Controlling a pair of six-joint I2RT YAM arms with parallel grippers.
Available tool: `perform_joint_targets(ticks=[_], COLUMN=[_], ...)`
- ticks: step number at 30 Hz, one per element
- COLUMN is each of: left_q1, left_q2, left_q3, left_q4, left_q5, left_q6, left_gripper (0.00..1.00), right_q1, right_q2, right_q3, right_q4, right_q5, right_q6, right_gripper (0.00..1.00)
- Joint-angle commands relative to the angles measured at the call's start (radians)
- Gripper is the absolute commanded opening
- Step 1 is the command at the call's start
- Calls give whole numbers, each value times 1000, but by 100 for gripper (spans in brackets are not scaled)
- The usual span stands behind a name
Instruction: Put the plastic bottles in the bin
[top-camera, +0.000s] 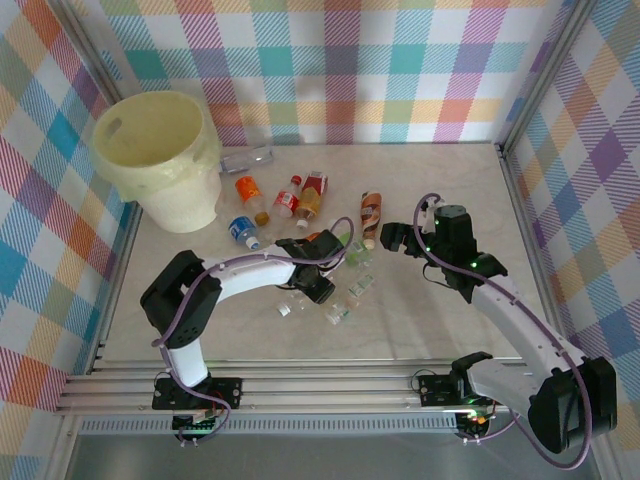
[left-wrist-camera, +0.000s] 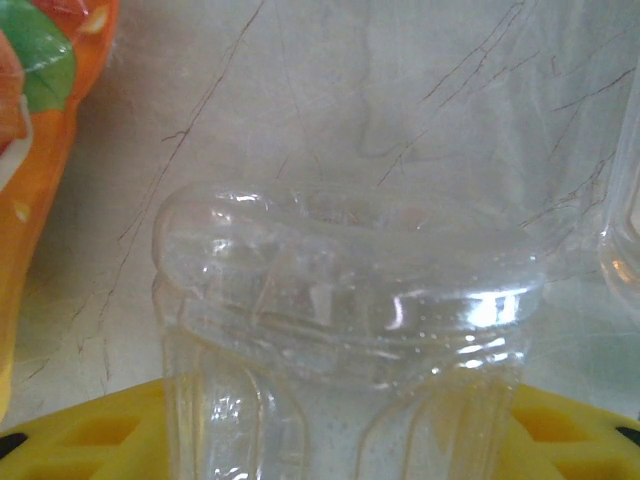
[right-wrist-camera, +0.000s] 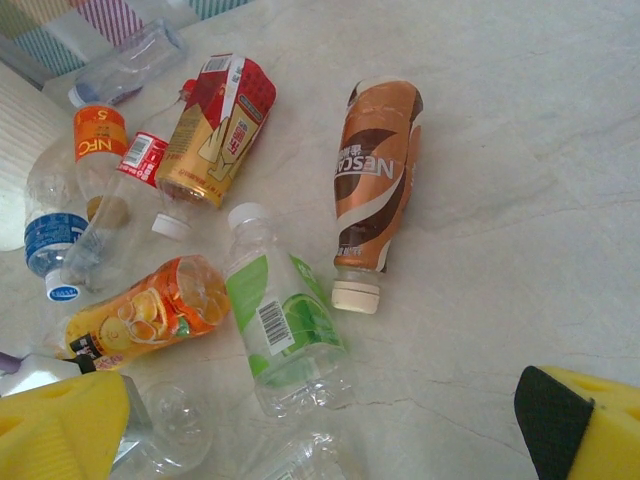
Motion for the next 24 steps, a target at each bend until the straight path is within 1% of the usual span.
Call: perform_joint_targets(ticks=[1,6,14,16,19,24], left_q1=[14,36,105,130,160,225], left_q2=[-69,-137,-272,-301,-342,-408], left_q3=[-17,-28,-43,-45,-32,-27], left_q4=[26,44,126,139,135,146], left_q5=[2,25,96,84,27,15], left_q6=[-24,-52,-120,-143,-184,-243], left_gripper=[49,46,45,44,43,42], right_q1=[-1,0,28,48,81,128], right_q2=[6,23,48,56,66,85], right_q3=[18,27,43,53,65,91], right_q4=[13,33,65,66,86,131], right_q5=[-56,-197,-345,-362,-379,-413], right_q6=[-24,-48,-98,-120,-132,-151], right_gripper=[100,100,100,100,100,100])
